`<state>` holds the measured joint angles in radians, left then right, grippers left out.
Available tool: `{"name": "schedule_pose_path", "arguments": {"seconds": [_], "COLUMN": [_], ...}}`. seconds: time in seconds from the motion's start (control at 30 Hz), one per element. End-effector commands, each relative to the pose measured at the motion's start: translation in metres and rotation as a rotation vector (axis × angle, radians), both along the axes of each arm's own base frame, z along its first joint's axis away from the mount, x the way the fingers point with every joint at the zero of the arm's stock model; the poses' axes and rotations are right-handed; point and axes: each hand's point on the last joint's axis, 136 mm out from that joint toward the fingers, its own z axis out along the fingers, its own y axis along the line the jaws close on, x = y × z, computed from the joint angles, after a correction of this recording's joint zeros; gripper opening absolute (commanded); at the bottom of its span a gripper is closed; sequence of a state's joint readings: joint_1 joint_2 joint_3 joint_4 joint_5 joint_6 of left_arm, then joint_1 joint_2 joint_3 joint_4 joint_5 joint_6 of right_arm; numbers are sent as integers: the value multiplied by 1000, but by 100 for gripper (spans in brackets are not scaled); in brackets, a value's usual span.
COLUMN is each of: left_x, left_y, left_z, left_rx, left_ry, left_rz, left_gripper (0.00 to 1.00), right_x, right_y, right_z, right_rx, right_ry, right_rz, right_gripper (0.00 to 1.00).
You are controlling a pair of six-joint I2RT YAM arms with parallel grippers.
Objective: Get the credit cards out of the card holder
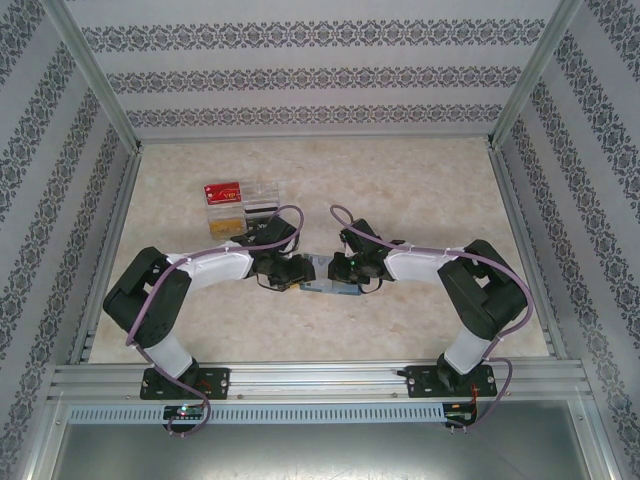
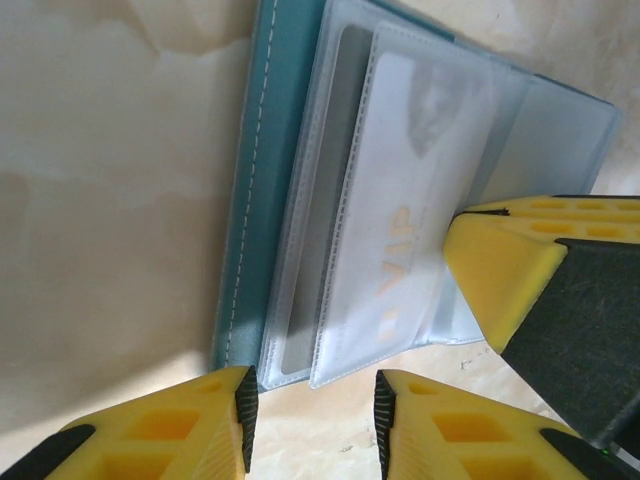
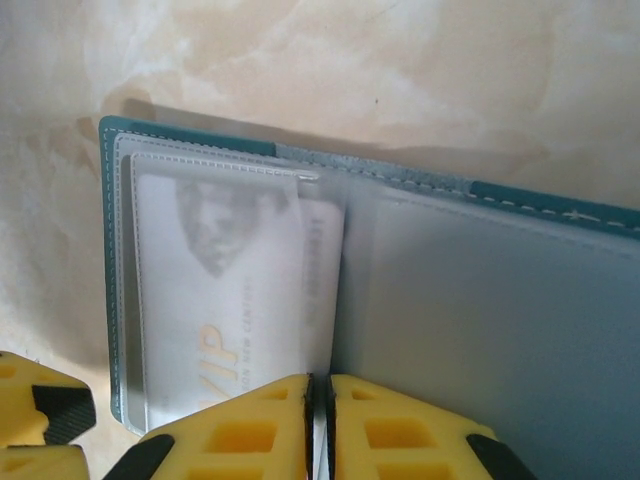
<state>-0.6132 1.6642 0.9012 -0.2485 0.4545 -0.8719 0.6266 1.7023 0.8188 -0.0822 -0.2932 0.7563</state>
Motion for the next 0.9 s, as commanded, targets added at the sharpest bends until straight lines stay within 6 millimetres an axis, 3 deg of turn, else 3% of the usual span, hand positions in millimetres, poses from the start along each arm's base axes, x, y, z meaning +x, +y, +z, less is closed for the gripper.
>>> {"name": "schedule_pose_path", "arguments": {"seconds": [0.0,0.67,0.87], "left_x": [7,7,9], "left_y": [-13,-20,-28], "left_z": [7,-9,-4], "left_rx": [-71,-61,-101], "left_ry": [-13,29,21], "left_rz": [11,-9,-27], "left_gripper": [38,37,35], "right_x": [-13,-14,-13], "right_y": [-18,-19,-17], "right_z": [-30,-33,-32], "right_rx": [-125,-102,-60], "right_ry": [66,80,97], "right_rz": [-13,-27,-39], "right_gripper": [13,14,17]}}
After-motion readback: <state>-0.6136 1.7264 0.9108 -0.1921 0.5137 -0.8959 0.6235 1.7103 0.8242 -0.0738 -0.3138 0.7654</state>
